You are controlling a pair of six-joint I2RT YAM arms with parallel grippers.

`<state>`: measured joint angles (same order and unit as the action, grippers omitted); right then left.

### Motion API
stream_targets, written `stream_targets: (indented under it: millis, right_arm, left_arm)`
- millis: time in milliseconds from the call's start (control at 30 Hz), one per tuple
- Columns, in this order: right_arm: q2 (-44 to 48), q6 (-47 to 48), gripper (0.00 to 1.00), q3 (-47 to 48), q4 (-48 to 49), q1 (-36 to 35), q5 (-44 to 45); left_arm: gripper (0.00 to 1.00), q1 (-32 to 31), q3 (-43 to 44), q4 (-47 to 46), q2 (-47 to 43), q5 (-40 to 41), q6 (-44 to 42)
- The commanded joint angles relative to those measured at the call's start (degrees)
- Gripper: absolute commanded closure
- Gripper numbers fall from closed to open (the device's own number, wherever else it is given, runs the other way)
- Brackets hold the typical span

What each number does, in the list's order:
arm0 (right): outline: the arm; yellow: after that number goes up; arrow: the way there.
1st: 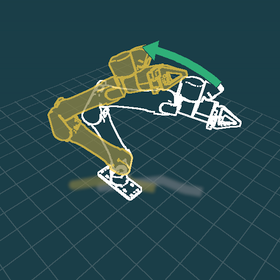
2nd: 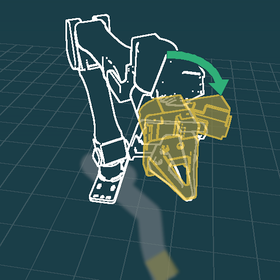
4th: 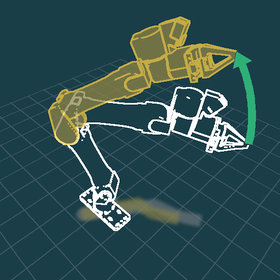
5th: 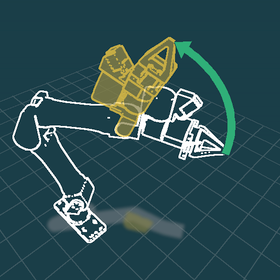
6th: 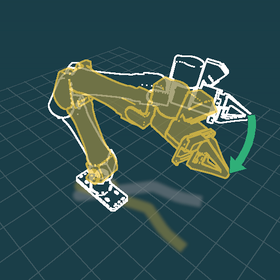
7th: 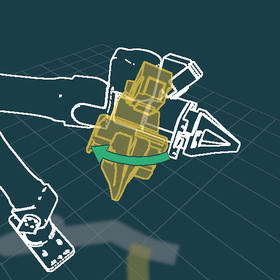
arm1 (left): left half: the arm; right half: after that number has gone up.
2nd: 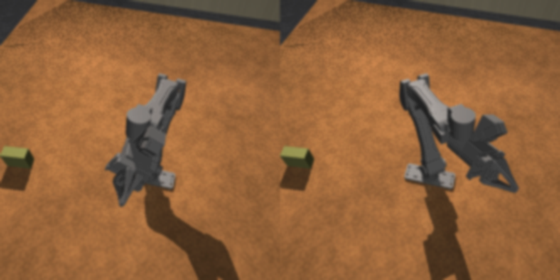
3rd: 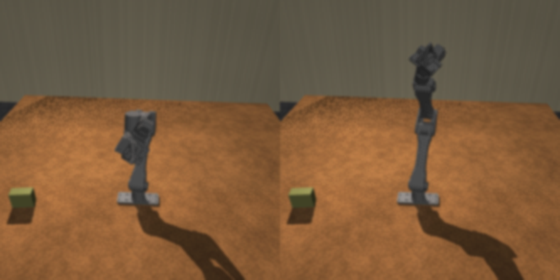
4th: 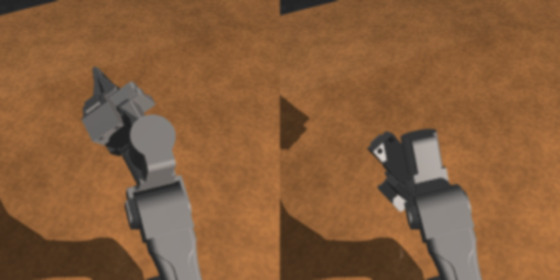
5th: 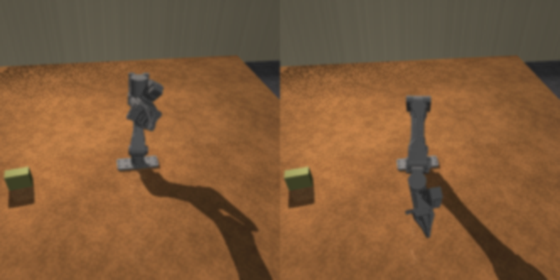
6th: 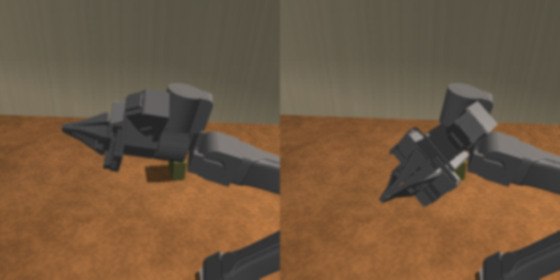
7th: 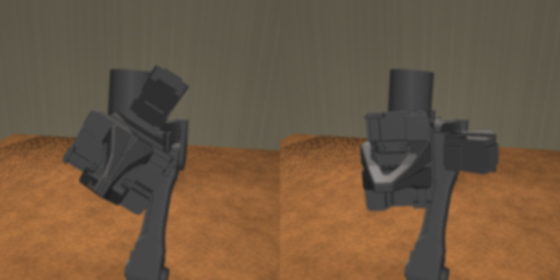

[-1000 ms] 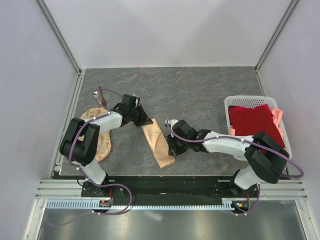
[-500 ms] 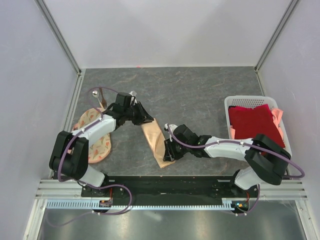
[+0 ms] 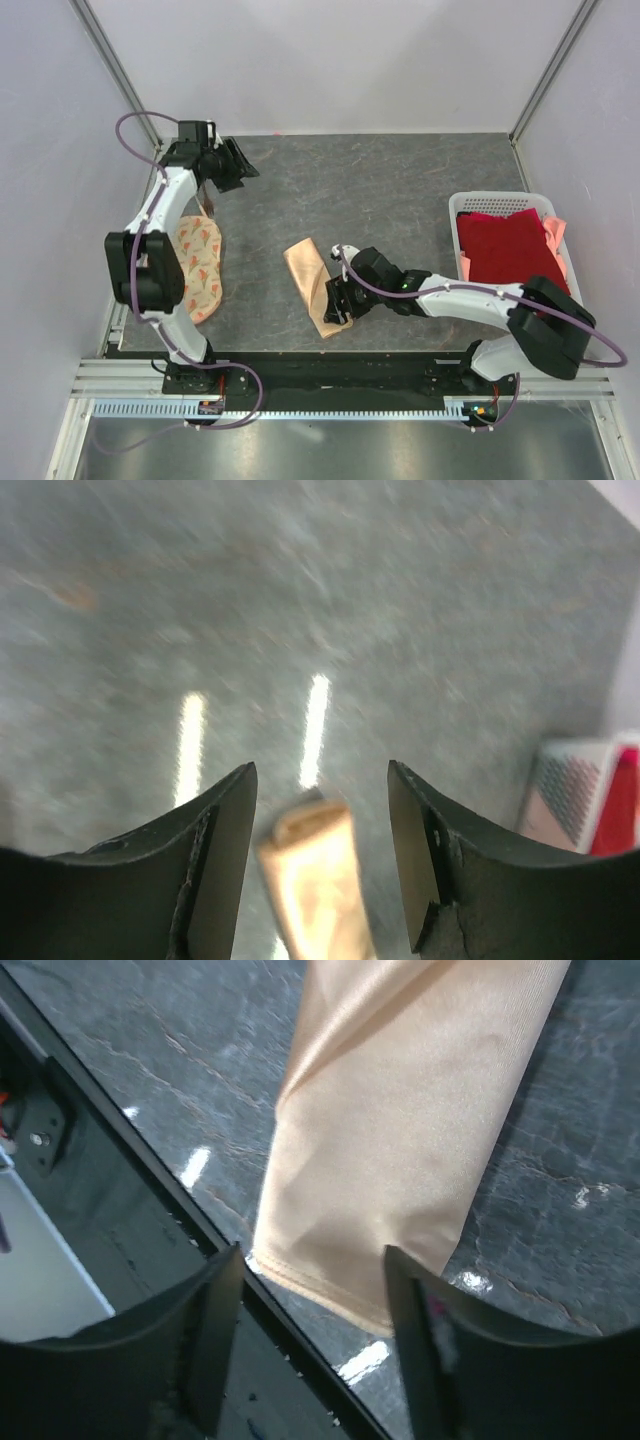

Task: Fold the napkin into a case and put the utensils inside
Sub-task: Pick up the fork from the corner of the board.

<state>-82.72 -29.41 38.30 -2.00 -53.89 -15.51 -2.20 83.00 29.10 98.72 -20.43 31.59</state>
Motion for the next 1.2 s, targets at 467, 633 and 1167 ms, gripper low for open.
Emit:
stream_targets:
  millis: [467, 633, 1167]
  right_arm:
    - [16.2, 6.3, 0.11, 3.5, -13.2, 1.5, 8.7]
    - [16.2, 8.6, 0.1, 2.7, -13.9, 5.2, 6.8]
    - [15.4, 9.3, 0.09, 1.5, -13.1, 10.0, 3.5]
  left_arm:
    - [0.47, 10.0, 41.8, 21.1, 35.4, 23.6, -17.8]
    - [0.49, 10.8, 43.6, 22.4, 38.7, 24.3, -17.3]
    - [0.88, 10.6, 41.6, 27.1, 44.5, 24.0, -14.1]
